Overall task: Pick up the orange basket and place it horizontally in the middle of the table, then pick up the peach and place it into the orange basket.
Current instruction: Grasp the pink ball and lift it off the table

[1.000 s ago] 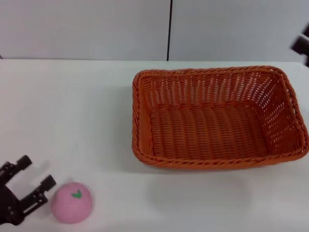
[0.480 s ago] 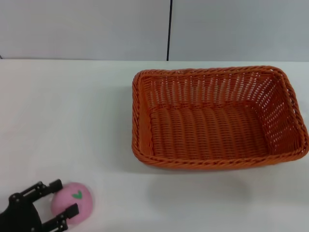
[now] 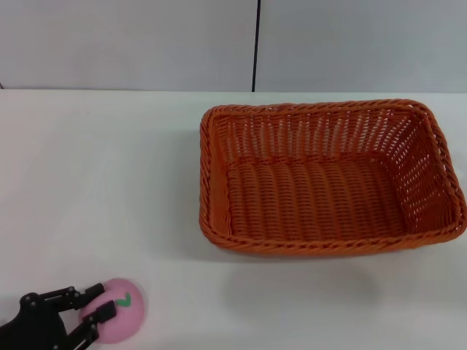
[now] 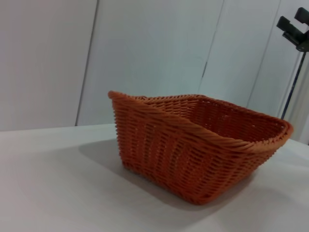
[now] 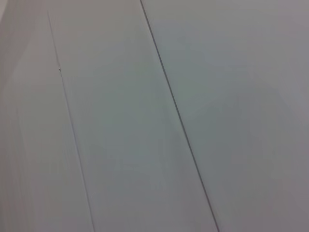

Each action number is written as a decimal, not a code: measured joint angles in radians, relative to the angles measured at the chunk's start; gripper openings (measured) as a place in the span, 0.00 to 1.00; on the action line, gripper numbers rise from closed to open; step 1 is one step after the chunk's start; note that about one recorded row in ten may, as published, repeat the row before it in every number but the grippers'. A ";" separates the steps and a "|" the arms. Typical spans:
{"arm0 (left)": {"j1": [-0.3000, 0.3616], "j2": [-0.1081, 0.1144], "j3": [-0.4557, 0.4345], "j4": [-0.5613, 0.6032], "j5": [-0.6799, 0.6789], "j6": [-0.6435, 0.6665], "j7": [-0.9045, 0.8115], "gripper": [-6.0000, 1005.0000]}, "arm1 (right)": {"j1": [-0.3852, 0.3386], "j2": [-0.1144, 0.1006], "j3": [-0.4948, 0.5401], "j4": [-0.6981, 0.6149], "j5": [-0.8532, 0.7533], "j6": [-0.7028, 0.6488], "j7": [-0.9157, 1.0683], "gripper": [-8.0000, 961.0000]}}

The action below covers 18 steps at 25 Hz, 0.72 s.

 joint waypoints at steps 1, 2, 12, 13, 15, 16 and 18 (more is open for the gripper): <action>0.000 -0.001 -0.001 -0.001 -0.002 0.003 0.000 0.39 | -0.001 0.000 0.001 0.000 0.000 0.000 0.000 0.55; -0.001 -0.002 -0.001 -0.002 -0.005 0.005 0.001 0.34 | -0.002 0.000 0.004 0.002 0.000 0.001 0.000 0.55; -0.023 0.000 -0.066 -0.003 -0.012 -0.062 -0.013 0.14 | -0.004 0.000 0.042 0.056 0.004 -0.001 -0.013 0.55; -0.028 0.001 -0.081 0.000 -0.012 -0.079 -0.023 0.13 | -0.004 0.000 0.047 0.066 0.004 -0.001 -0.014 0.55; -0.043 0.006 -0.113 0.008 -0.012 -0.121 -0.046 0.12 | -0.005 0.000 0.060 0.091 0.006 -0.001 -0.028 0.55; -0.056 0.008 -0.128 0.015 -0.012 -0.147 -0.059 0.11 | -0.004 0.001 0.071 0.106 0.007 -0.003 -0.041 0.55; -0.091 0.009 -0.146 0.030 -0.018 -0.192 -0.082 0.10 | -0.004 0.002 0.101 0.146 0.008 -0.006 -0.074 0.55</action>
